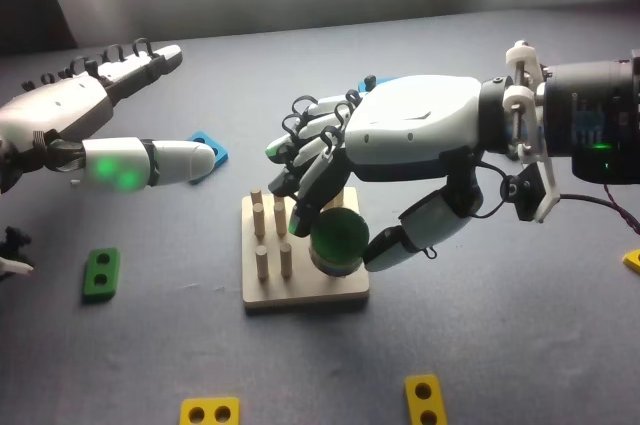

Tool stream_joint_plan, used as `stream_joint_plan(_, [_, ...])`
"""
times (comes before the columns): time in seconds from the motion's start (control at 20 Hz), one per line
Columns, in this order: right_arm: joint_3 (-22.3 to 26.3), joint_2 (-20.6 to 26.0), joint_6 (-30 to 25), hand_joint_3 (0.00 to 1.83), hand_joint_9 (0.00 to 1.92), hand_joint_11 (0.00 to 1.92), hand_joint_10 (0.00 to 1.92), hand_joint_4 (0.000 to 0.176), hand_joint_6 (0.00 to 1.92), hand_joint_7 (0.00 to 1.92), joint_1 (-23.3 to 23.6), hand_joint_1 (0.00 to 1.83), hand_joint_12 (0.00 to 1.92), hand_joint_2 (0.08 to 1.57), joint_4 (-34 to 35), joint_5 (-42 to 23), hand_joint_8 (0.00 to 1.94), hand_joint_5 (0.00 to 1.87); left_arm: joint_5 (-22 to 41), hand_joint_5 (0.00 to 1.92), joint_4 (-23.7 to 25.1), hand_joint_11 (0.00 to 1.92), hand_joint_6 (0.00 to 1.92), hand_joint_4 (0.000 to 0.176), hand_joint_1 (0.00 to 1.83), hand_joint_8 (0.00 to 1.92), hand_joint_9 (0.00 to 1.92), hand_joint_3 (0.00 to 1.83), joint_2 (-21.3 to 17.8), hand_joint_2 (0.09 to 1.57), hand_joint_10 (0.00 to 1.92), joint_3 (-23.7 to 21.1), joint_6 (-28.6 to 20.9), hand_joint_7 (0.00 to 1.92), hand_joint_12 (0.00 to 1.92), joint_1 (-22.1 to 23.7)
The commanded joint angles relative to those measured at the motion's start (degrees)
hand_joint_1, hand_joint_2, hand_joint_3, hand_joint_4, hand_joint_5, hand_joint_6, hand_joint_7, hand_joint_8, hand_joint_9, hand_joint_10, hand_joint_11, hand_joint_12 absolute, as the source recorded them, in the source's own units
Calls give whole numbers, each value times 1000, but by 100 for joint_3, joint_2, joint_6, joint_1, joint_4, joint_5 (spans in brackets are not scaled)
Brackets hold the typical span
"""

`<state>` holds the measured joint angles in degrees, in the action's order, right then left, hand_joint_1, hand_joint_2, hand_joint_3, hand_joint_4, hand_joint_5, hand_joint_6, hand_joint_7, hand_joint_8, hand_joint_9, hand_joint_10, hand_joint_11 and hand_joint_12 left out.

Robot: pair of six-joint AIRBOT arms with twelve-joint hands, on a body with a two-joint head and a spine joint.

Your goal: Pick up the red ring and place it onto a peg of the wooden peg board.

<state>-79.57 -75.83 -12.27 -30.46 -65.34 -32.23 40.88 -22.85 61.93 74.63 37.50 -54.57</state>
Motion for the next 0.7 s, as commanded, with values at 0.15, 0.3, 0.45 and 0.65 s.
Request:
stream_joint_plan(0.15, [-17, -20, -57, 0, 187, 0, 3, 0, 1096, 441, 32, 1140, 632, 1144, 245, -303, 0, 917, 667, 0, 25, 0, 0, 176, 276, 0, 0, 2, 3, 914, 0, 34, -22, 0, 0, 61])
stream_joint_plan(0.3, [-76, -64, -74, 0, 181, 0, 6, 0, 1069, 436, 29, 1143, 554, 1136, 204, -262, 4, 935, 665, 0, 29, 0, 0, 176, 276, 0, 0, 2, -2, 915, 0, 34, -22, 0, 0, 62])
stream_joint_plan(0.45, [-131, -101, -95, 0, 173, 0, 1, 0, 1047, 430, 26, 1138, 493, 1129, 200, -250, 2, 950, 662, 0, 36, 0, 0, 176, 291, 0, 0, 0, -5, 906, 0, 34, -22, 0, 0, 63])
stream_joint_plan(0.65, [-151, -131, -101, 2, 164, 0, 4, 0, 1081, 427, 25, 1120, 325, 1139, 165, -220, 0, 928, 650, 0, 42, 0, 0, 176, 265, 0, 0, 0, -3, 906, 0, 35, -22, 0, 0, 66])
